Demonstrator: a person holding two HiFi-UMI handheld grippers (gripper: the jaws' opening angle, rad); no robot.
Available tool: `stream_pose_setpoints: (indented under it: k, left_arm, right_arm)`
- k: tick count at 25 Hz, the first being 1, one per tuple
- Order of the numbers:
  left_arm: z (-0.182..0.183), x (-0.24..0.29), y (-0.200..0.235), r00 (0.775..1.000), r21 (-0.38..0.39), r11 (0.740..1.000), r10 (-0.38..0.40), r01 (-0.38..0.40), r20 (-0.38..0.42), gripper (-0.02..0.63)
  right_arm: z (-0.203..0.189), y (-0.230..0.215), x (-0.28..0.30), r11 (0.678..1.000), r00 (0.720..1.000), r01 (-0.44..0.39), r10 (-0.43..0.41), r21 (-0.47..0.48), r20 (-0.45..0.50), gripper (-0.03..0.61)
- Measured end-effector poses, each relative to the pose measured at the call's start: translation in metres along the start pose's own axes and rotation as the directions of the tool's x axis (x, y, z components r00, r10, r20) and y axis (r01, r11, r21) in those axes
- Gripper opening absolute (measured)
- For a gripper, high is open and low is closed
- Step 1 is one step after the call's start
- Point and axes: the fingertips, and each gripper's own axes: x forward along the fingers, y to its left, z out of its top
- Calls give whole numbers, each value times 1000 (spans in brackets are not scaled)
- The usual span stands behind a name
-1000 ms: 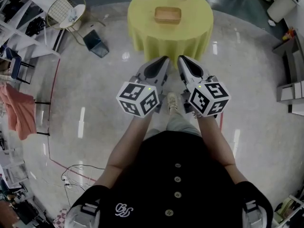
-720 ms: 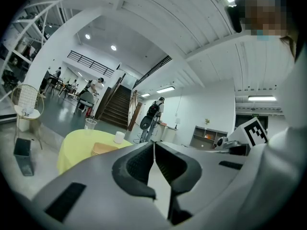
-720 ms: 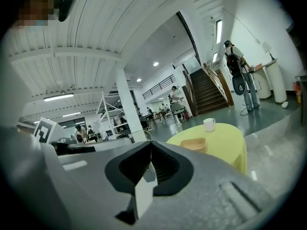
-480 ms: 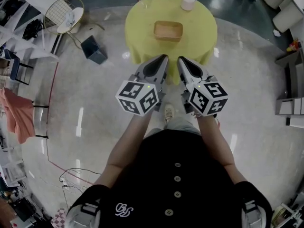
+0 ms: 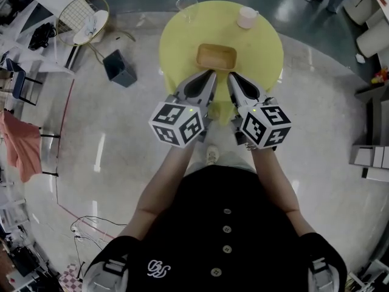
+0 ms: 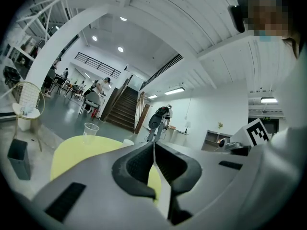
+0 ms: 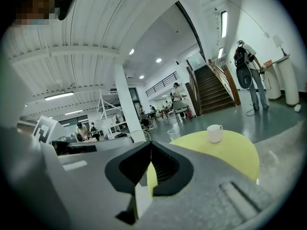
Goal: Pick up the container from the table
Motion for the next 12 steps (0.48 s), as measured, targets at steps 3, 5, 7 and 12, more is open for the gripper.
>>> stream_pose_setpoints:
  k: [3, 5, 7, 12]
  left_arm:
    - [1, 11, 8, 1000, -6, 1000, 12, -12, -1, 20]
    - [2, 15, 10, 1000, -11, 1000, 18, -18, 3, 20]
    - [0, 17, 11, 1000, -15, 1000, 24, -24, 0, 20]
    - [-7, 20, 14, 999, -37, 999, 23, -24, -27, 20]
  right_arm:
    - [2, -10, 10, 1000, 1000, 2, -2, 2, -8, 3]
    - [2, -15, 12, 1000, 1000, 6, -6, 5, -11, 3]
    - [1, -19, 13, 1000, 1000, 9, -9, 12, -15, 3]
    - [-6, -20, 17, 999, 999, 16, -15, 34, -31, 3]
